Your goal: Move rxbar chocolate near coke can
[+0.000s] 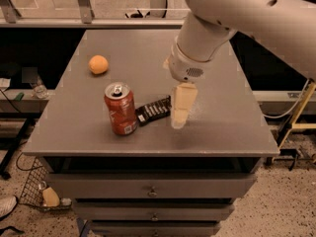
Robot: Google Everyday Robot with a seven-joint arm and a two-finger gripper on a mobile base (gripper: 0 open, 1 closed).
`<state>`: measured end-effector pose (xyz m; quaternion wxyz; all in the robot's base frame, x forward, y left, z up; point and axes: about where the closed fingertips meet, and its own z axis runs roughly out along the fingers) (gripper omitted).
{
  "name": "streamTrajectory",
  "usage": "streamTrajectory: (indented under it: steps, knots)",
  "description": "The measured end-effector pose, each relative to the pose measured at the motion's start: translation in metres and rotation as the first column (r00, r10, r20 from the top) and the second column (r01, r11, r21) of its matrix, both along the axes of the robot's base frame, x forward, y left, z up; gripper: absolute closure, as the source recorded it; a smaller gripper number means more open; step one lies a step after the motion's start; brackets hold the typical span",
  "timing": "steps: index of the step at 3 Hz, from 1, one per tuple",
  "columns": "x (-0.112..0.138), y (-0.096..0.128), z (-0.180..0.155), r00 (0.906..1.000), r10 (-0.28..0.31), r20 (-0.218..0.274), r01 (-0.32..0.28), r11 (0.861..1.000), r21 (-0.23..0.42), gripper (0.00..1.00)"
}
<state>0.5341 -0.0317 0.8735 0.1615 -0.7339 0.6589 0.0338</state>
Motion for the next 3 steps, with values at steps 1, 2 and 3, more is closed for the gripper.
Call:
streamTrajectory:
  steps: [1, 2, 3]
  knots:
    - [-0.008, -0.064, 0.000, 0.9897, -0.143, 0.006, 0.143, 0.989, -0.033, 0.00]
    - [-0.021, -0.135, 0.004, 0.9618, -0.271, 0.036, 0.272, 0.962, 0.000, 0.00]
    - [-0.032, -0.187, 0.010, 0.9329, -0.353, 0.074, 0.345, 0.934, 0.094, 0.00]
